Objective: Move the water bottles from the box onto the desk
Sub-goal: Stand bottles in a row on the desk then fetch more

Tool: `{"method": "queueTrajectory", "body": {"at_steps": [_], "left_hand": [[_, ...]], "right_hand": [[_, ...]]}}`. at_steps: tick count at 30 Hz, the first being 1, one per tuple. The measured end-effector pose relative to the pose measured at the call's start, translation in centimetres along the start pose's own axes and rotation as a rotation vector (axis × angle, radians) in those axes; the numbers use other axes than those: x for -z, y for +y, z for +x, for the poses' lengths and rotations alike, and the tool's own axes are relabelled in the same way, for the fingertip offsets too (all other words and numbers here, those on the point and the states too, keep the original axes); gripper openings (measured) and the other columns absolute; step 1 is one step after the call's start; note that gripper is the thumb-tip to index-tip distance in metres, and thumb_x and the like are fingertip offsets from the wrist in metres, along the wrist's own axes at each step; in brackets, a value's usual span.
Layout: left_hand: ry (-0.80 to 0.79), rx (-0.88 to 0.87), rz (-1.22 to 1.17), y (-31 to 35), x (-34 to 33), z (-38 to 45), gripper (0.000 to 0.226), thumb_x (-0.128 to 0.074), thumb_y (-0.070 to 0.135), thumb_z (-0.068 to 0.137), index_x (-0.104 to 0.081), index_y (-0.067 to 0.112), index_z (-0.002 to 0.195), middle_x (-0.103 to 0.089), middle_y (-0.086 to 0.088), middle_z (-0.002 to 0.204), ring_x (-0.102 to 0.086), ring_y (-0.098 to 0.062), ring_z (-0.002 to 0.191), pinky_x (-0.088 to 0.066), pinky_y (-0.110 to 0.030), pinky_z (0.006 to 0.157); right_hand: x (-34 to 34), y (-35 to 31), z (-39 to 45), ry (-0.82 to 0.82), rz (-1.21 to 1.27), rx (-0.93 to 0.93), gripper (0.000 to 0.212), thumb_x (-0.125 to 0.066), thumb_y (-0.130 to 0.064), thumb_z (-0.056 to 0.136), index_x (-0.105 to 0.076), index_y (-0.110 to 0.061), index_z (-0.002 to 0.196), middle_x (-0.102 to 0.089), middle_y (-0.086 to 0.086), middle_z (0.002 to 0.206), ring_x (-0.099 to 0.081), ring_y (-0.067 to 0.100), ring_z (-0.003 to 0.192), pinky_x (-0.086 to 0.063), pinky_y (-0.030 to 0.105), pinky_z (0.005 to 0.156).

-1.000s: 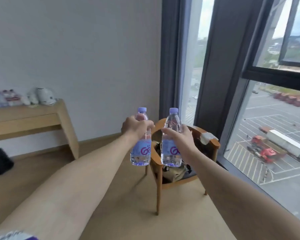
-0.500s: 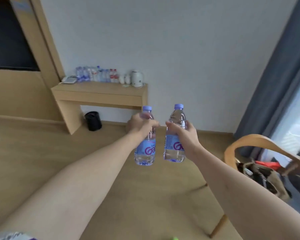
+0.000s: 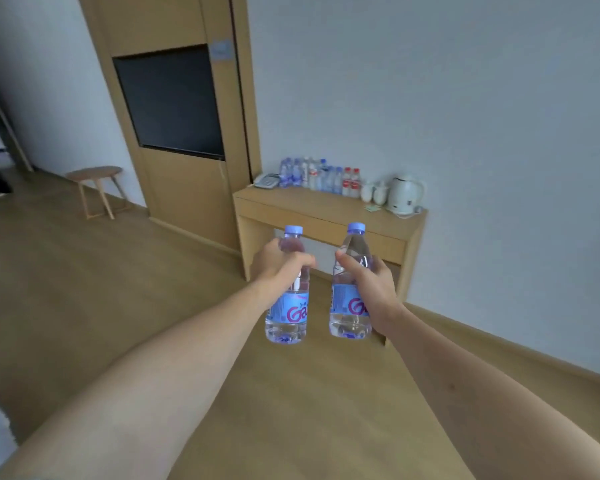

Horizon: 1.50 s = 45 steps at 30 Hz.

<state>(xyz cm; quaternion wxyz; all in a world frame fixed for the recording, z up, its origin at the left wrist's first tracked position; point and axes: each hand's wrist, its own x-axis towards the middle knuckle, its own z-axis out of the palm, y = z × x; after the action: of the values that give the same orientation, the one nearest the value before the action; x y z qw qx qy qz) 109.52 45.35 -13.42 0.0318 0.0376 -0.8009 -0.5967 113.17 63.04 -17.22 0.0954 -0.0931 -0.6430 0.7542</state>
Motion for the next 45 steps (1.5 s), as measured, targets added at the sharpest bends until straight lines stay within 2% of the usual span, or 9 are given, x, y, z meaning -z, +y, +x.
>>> {"method": "queueTrajectory", "body": {"at_steps": [3,9,14,20,25,31,35,40,45], "left_hand": [[0.071,0.042,-0.035,0.4,0.4,5.4,0.036,-0.082,0.039,0.043,-0.069,0.035,0.076,-0.075,0.014,0.078,-0.074,-0.014,0.076,-0.06,-0.036,0.073],[0.124,0.102,-0.051,-0.7,1.5,15.0,0.036,-0.083,0.04,0.042,-0.067,0.043,0.075,-0.076,0.012,0.076,-0.076,-0.019,0.076,-0.062,-0.046,0.082],[0.142,0.14,-0.069,-3.3,1.5,23.2,0.037,-0.084,0.039,0.048,-0.067,0.03,0.08,-0.075,0.015,0.069,-0.075,-0.015,0.074,-0.062,-0.045,0.083],[0.082,0.125,-0.09,-5.4,2.1,36.0,0.038,-0.084,0.04,0.049,-0.067,0.03,0.081,-0.076,0.013,0.078,-0.075,-0.015,0.079,-0.061,-0.042,0.082],[0.036,0.086,-0.055,-3.9,4.2,47.5,0.035,-0.084,0.039,0.053,-0.068,0.03,0.082,-0.075,0.014,0.076,-0.071,-0.006,0.06,-0.056,-0.03,0.063],[-0.004,0.109,-0.056,-4.0,5.1,58.4,0.039,-0.084,0.04,0.052,-0.068,0.029,0.086,-0.074,0.015,0.07,-0.072,-0.007,0.057,-0.053,-0.027,0.058],[-0.018,0.139,-0.02,-5.9,4.7,64.3,0.042,-0.081,0.046,0.047,-0.068,0.029,0.083,-0.074,0.015,0.073,-0.073,-0.01,0.068,-0.057,-0.03,0.066],[-0.013,0.157,-0.002,-8.0,3.2,73.3,0.041,-0.08,0.045,0.047,-0.068,0.028,0.083,-0.075,0.012,0.075,-0.074,-0.015,0.074,-0.06,-0.034,0.071],[-0.02,0.154,-0.026,-8.0,1.4,84.4,0.05,-0.085,0.049,0.045,-0.066,0.03,0.087,-0.076,0.01,0.077,-0.076,-0.016,0.068,-0.064,-0.042,0.075]], "right_hand": [[-2.1,-0.7,6.2,-0.05,-0.021,-0.015,0.062,-0.089,-0.055,0.064,-0.061,-0.023,0.11,-0.078,0.011,0.094,-0.078,0.027,0.079,-0.063,0.046,0.077],[-6.5,0.3,15.9,-0.108,-0.025,-0.071,0.059,-0.089,-0.054,0.064,-0.061,-0.023,0.106,-0.078,0.012,0.096,-0.078,0.028,0.079,-0.06,0.036,0.062],[-10.7,2.6,23.5,-0.126,-0.059,-0.095,0.064,-0.088,-0.057,0.063,-0.059,-0.024,0.109,-0.077,0.014,0.1,-0.078,0.028,0.08,-0.06,0.037,0.064],[-16.8,4.6,34.7,-0.091,-0.076,-0.103,0.075,-0.089,-0.057,0.062,-0.056,-0.019,0.118,-0.076,0.015,0.102,-0.078,0.031,0.079,-0.063,0.051,0.075],[-21.8,3.6,43.7,-0.031,-0.09,-0.073,0.065,-0.086,-0.058,0.065,-0.057,-0.022,0.111,-0.079,0.01,0.089,-0.078,0.027,0.076,-0.061,0.039,0.064],[-26.1,4.4,52.7,0.001,-0.09,-0.091,0.064,-0.085,-0.059,0.068,-0.054,-0.022,0.111,-0.079,0.011,0.086,-0.078,0.028,0.077,-0.063,0.049,0.078],[-28.3,6.1,58.6,0.036,-0.067,-0.133,0.067,-0.087,-0.06,0.063,-0.054,-0.023,0.109,-0.079,0.009,0.09,-0.078,0.027,0.078,-0.063,0.047,0.077],[-30.7,8.0,67.6,0.035,-0.037,-0.145,0.065,-0.088,-0.057,0.062,-0.054,-0.021,0.103,-0.079,0.01,0.085,-0.078,0.025,0.074,-0.057,0.03,0.053],[-33.2,8.8,79.2,0.024,-0.063,-0.138,0.068,-0.088,-0.059,0.062,-0.056,-0.02,0.106,-0.078,0.013,0.093,-0.078,0.025,0.074,-0.06,0.036,0.061]]}}
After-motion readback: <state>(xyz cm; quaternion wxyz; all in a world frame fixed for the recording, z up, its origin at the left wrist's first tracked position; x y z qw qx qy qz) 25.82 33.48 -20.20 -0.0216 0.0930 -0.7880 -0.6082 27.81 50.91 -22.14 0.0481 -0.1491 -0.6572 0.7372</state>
